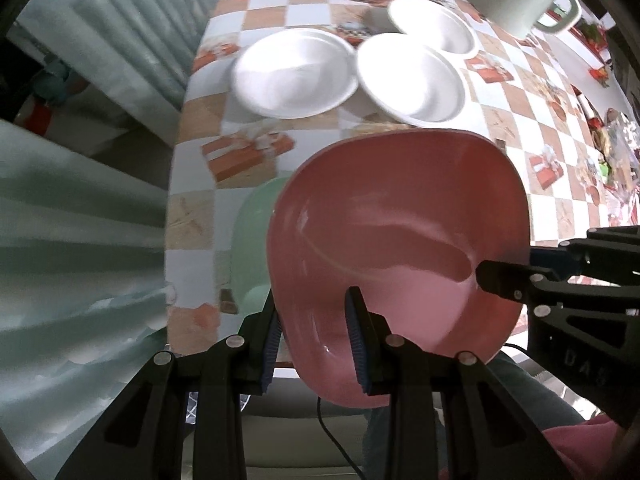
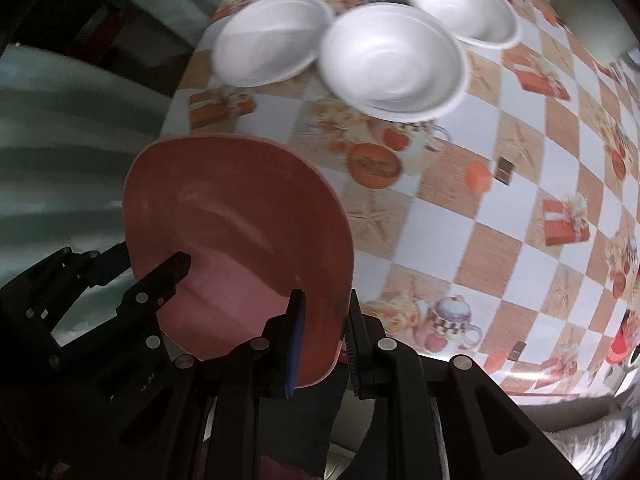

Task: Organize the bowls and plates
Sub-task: 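Lower the pink plate onto the green plate and open both grippers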

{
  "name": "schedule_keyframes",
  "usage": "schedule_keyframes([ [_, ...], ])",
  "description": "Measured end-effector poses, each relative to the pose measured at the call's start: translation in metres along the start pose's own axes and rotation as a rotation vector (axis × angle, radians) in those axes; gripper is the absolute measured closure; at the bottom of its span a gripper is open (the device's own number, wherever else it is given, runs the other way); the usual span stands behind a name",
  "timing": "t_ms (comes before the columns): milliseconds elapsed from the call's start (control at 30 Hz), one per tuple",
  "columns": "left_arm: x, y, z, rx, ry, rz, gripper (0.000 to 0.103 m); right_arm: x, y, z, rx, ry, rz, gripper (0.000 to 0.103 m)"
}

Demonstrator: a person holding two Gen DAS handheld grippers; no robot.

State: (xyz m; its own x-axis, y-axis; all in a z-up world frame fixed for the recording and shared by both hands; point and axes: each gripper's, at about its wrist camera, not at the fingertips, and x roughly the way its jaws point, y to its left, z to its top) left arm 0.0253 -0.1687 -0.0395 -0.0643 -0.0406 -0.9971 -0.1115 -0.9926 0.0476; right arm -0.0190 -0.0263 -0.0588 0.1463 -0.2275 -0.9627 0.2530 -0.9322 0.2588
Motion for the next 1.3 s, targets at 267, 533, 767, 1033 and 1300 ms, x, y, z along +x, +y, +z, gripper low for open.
schedule_keyframes([
  [267, 0.006, 0.029, -0.002, -0.040, 0.010, 0.011, 0.069, 0.014, 0.028, 0.005, -0.039, 0.037, 0.011, 0.082],
  [533, 0.022, 0.039, 0.004, -0.035, 0.034, 0.019, 0.069, 0.035, 0.031, 0.010, -0.020, 0.090, 0.028, 0.082],
  [767, 0.034, 0.039, 0.009, -0.020, 0.050, 0.025, 0.069, 0.052, 0.029, 0.012, 0.003, 0.140, 0.031, 0.082],
  [1033, 0.042, 0.039, 0.011, -0.020, 0.051, 0.012, 0.061, 0.063, 0.026, 0.016, 0.023, 0.153, 0.052, 0.081],
  [1300, 0.041, 0.036, 0.012, -0.044, 0.046, 0.012, 0.026, 0.065, 0.005, 0.018, 0.072, 0.162, 0.036, 0.073],
])
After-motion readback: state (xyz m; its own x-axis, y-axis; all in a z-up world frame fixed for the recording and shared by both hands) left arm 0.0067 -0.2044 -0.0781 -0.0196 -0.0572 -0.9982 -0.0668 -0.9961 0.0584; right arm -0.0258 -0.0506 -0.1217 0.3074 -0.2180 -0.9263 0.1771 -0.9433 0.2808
